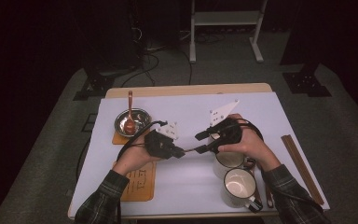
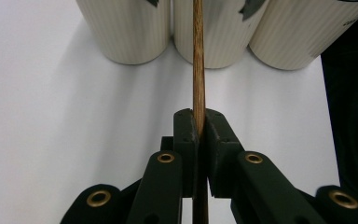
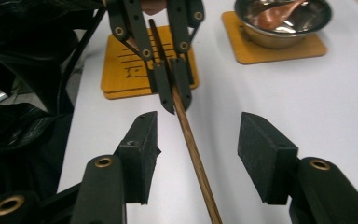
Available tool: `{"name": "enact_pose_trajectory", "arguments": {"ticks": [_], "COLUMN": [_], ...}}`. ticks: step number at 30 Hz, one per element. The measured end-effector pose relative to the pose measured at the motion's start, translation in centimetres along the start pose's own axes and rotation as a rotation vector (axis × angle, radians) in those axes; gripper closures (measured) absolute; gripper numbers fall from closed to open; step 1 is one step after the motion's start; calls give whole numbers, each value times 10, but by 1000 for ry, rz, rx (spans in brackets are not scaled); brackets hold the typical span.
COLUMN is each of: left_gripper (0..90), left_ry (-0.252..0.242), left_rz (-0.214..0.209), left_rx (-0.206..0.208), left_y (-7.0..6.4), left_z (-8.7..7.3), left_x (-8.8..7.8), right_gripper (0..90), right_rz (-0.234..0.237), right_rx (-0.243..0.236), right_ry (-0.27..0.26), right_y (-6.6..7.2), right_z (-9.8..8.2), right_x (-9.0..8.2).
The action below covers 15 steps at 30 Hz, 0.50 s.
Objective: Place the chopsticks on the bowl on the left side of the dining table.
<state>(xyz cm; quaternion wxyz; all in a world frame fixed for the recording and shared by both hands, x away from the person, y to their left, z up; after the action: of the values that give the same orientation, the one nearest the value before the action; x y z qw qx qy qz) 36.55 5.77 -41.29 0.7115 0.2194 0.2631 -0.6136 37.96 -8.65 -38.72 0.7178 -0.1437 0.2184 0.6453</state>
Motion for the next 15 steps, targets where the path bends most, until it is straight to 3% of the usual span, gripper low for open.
{"name": "enact_pose_trajectory", "arguments": {"ticks": [15], "left_gripper": [836], "left_ry": [25], "left_rz": [48], "left_rx": [-50], "left_y": [11], "left_z": [-10], "left_x": [-13], "right_gripper": [410], "right_rz": [-98], "right_rx": [26], "right_ry": [-33], "right_y": [-13], "right_z": [-3], "right_x": [-21]}}
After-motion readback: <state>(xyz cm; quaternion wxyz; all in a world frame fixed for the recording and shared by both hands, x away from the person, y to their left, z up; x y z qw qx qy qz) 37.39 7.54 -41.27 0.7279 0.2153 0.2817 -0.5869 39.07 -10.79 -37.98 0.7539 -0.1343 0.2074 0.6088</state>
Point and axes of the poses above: each handheld gripper's, and its own axes: x roughly forward along the jaws, z roughly out of its top, y roughly to its left, the point moved 7 cm from there along x, roughly forward along the jaws, and after that the axes turned 9 degrees about -y, right-handed, at the moved point
